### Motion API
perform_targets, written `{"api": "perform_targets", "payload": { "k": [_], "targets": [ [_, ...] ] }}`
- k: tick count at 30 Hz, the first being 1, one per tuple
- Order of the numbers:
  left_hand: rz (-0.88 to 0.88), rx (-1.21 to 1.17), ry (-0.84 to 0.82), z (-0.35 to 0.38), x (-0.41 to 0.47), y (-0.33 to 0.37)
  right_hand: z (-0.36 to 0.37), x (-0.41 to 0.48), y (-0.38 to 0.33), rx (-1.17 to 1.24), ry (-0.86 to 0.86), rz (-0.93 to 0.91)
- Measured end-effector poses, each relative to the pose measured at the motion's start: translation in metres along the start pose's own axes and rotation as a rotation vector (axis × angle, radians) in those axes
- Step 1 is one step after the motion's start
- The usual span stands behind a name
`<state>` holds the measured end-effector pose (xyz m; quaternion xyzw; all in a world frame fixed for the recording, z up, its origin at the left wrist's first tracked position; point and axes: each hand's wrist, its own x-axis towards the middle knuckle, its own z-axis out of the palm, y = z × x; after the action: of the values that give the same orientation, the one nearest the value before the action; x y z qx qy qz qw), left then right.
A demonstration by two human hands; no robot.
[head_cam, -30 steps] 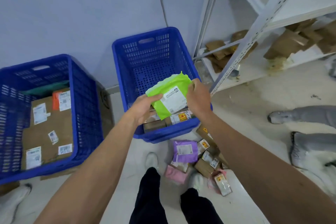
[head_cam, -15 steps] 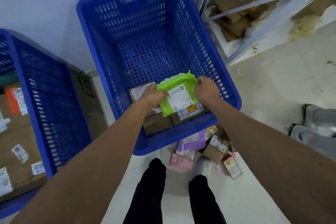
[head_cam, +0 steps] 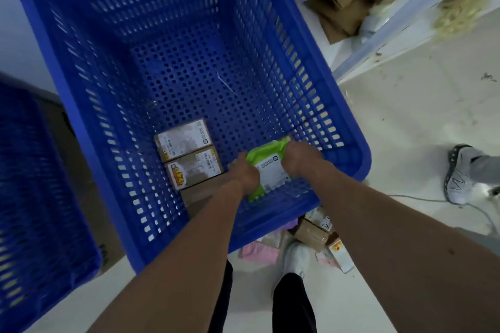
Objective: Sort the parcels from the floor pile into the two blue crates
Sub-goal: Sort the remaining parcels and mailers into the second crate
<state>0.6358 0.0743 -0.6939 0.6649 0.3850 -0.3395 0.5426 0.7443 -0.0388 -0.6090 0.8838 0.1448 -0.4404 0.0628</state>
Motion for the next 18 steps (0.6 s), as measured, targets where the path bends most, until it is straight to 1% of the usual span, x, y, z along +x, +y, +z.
{"api": "perform_targets", "payload": {
  "k": [3,5,7,10,15,18],
  "targets": [
    [-0.072,0.158,-0.081,0.014,0.09,-0.055,0.001,0.002,-0.003,-0.07,-0.075,-0.013],
    [-0.094,0.232,-0.1,0.009,0.099,-0.057,0.003,0.0,-0.004,-0.105,-0.114,-0.027],
    [-0.067,0.284,-0.077,-0.005,0.069,-0.034,0.002,-0.005,-0.003,-0.14,-0.1,-0.041],
    [-0.024,0.317,0.017,-0.025,0.002,0.01,-0.004,-0.016,-0.001,-0.151,-0.065,-0.065],
    [0.106,0.319,0.115,-0.039,-0.047,0.036,-0.022,-0.043,0.006,-0.066,0.009,-0.103],
    [0.146,0.331,0.134,-0.041,-0.078,0.05,-0.034,-0.067,0.009,-0.033,0.036,-0.113]
  ]
}}
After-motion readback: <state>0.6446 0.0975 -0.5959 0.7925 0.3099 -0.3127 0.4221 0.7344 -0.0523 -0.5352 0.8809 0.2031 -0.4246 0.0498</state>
